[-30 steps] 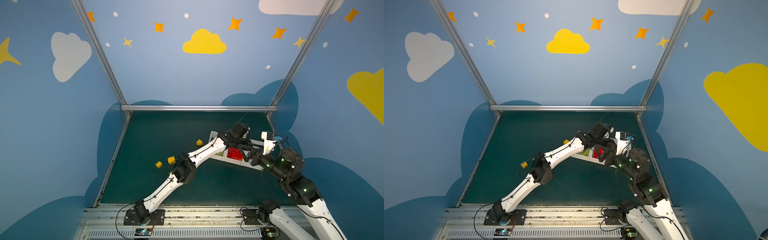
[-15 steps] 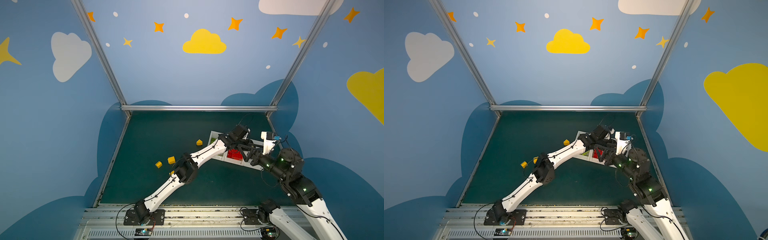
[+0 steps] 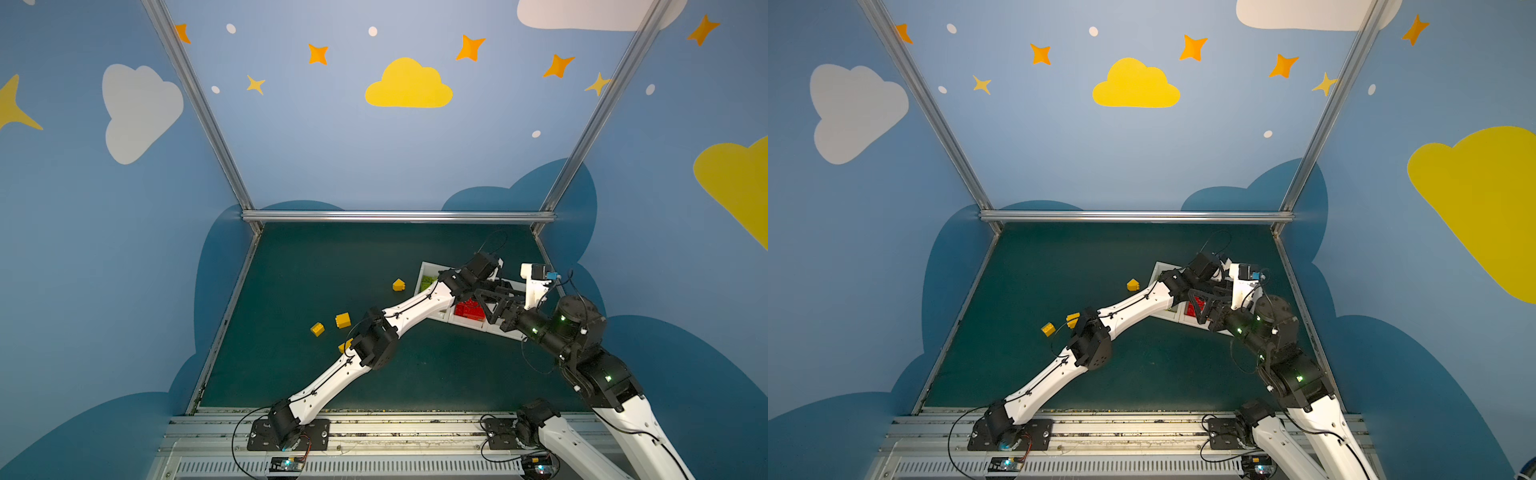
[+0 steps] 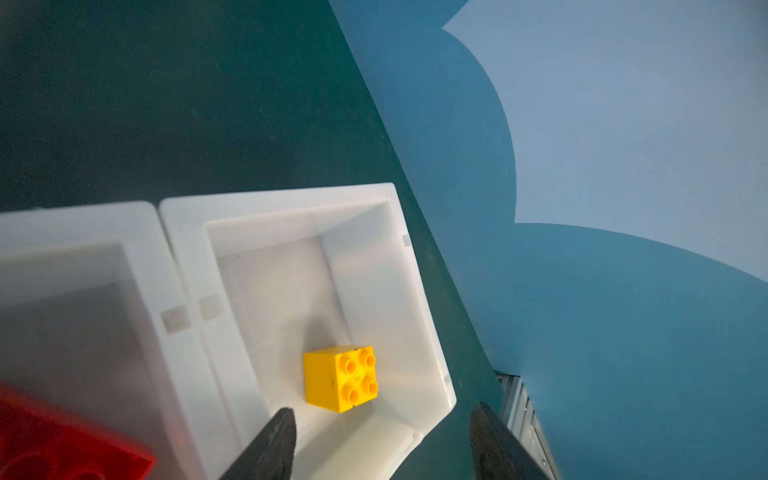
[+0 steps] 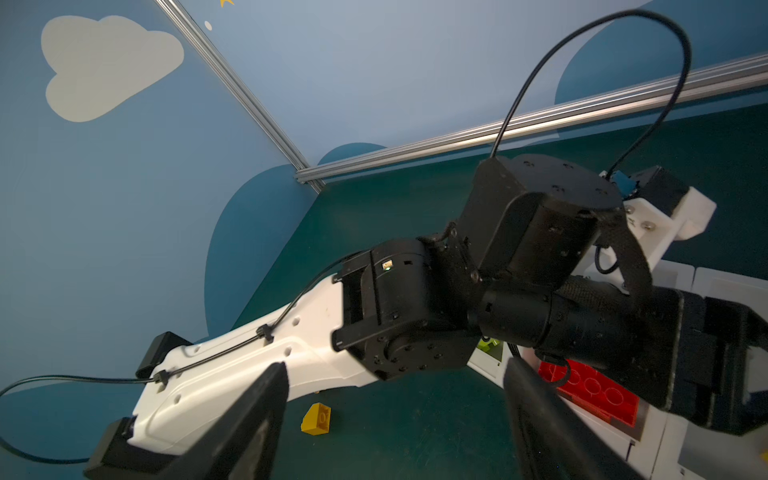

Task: Sort the legos into containers by color
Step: 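Carry the yellow brick with the left gripper and drop it into the farthest compartment, then withdraw the left gripper while the right gripper reaches toward the loose yellow bricks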

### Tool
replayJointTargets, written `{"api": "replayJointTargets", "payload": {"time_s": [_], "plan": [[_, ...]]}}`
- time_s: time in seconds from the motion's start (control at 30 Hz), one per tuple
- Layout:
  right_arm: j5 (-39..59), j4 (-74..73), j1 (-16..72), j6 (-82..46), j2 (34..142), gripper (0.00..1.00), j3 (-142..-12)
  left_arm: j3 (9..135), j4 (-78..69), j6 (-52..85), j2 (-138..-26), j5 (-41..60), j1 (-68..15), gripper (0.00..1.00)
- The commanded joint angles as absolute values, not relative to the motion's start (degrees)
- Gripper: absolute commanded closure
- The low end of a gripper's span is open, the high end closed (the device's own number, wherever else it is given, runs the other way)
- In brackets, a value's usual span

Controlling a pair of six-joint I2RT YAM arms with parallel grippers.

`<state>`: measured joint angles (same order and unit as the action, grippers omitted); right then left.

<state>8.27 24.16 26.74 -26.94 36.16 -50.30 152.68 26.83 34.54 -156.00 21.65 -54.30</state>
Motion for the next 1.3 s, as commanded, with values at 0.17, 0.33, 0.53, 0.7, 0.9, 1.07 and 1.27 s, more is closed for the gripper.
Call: {"api": "replayJointTargets", "payload": {"time_s": [0.17, 0.33, 0.53, 0.7, 0.9, 1.07, 1.27], "plan": [[12.01, 27.14, 27.17, -25.75, 42.21, 0.21, -54.18, 114.89, 17.74, 31.88, -128.12, 12.51, -50.52, 0.28], [10.96, 26.54, 30.44, -25.51, 46.33, 0.22, -53.78, 86.26, 5.41, 36.16, -109.45, 7.18, -44.91, 0.27], [6.0, 25.79, 38.35, -23.49, 54.57, 0.22, -55.05, 62.41, 1.09, 38.29, -87.98, -1.88, -39.09, 0.25], [-0.84, 24.79, 46.87, -23.43, 63.15, 0.22, -56.72, 52.54, 8.37, 38.65, -71.37, -14.64, -37.47, 0.22], [-6.68, 18.35, 56.71, -25.64, 73.07, 0.21, -55.62, 40.76, 12.38, 37.59, -47.98, -25.24, -36.92, 0.16], [-6.4, 15.74, 62.72, -25.69, 83.42, 0.2, -58.07, 33.68, 16.19, 37.78, -29.44, -33.39, -36.63, 0.06], [-5.96, 13.4, 67.72, -25.24, 93.85, 0.19, -62.43, 31.4, 22.13, 38.58, -17.49, -37.09, -36.53, 0.0]]}}
